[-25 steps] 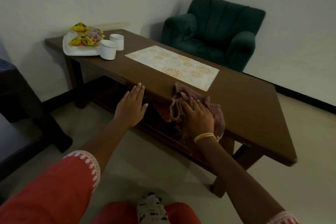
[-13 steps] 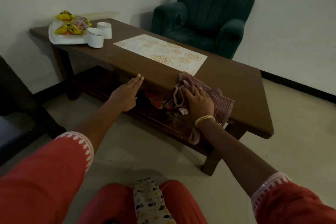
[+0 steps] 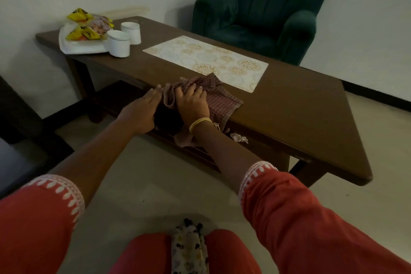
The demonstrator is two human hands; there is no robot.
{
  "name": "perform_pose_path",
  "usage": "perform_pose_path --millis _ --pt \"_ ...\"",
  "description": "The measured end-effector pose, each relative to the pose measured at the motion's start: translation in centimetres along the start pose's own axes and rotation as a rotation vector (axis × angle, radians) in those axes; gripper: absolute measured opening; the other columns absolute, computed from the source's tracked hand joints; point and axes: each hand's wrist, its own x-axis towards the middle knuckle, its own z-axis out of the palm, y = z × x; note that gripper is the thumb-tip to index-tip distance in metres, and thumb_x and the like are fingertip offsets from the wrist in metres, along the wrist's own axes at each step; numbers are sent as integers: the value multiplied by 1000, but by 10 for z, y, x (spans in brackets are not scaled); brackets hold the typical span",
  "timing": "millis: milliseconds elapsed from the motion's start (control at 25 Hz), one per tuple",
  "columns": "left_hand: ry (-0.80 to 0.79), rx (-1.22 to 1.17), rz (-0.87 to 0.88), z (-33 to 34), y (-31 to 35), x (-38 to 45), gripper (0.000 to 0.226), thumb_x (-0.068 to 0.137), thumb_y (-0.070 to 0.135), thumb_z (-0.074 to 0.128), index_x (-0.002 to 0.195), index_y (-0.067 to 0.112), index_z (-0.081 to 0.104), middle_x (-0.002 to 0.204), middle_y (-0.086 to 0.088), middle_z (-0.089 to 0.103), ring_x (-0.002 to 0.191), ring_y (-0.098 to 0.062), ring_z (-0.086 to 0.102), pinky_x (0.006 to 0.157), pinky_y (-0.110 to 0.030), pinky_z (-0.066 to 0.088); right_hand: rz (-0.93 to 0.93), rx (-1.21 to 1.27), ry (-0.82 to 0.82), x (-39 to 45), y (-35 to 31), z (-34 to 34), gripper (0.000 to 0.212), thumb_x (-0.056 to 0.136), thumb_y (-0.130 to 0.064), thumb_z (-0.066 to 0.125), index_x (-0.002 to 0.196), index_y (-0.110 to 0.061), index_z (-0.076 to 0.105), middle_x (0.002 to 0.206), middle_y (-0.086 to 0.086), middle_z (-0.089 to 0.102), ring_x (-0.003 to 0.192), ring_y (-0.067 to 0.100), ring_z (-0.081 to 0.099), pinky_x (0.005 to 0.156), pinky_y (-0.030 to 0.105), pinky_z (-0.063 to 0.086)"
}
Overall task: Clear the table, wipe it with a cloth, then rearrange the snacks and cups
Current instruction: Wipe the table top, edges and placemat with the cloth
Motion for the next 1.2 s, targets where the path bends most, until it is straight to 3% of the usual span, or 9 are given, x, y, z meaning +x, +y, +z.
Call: perform_pose_path --millis 160,400,560,640,680,800,960,1080,1200 --pt "-69 69 -177 -19 -69 23 94 84 6 56 153 20 -7 160 5 -15 149 -17 1 109 -40 35 -20 -27 80 39 -34 2 38 94 -15 29 109 -21 63 106 26 68 91 46 68 72 49 57" --pt "-28 -13 -232 -16 -149 60 99 78 -1 59 153 20 -3 161 5 -8 149 -17 2 111 -43 34 -5 -82 135 123 -120 -7 51 90 -8 21 106 -28 65 104 24 70 87 47 68 70 52 56" --pt "84 -102 -248 -2 -172 67 108 71 -7 66 153 15 -1 162 -1 -3 149 -19 3 111 -41 34 -50 -30 57 154 -164 -16 40 98 -12 27 124 -23 55 117 28 64 98 49 64 78 55 54" --pt "114 -96 -250 2 -168 65 109 71 -2 70 153 15 0 162 -1 -2 149 -19 3 109 -41 35 -115 -71 173 155 -164 -14 38 102 -18 28 137 -15 41 132 32 51 114 53 54 91 57 48" --pt "110 -92 -265 2 -164 64 107 73 2 71 153 15 1 162 0 -2 149 -19 4 109 -42 36 -185 -31 222 156 -157 -13 41 102 -21 30 142 -13 34 140 32 43 123 53 47 99 57 42" --pt "66 -54 -306 -11 -142 61 87 86 18 59 154 15 5 162 -5 -1 149 -24 6 112 -44 30 -307 272 140 141 -115 -21 55 97 -33 38 149 -24 26 155 13 29 140 42 27 115 50 25" --pt "129 -44 -140 -3 -74 39 62 98 29 37 153 17 10 161 -7 9 147 -26 15 117 -42 18 -148 363 94 91 -60 -19 61 91 -52 34 149 -36 24 159 8 23 144 38 20 117 52 19" --pt "132 -55 -53 10 -16 15 61 100 33 31 154 18 6 162 -2 7 149 -19 9 118 -38 14 -46 254 143 17 -7 -8 62 93 -54 36 150 -31 24 156 13 28 142 39 26 115 50 25" --pt "140 -2 45 16 39 -6 62 101 39 27 153 15 6 162 -1 5 149 -16 6 119 -35 12 2 135 388 -70 68 18 59 88 -48 54 140 -22 46 139 15 52 126 37 50 100 46 43"
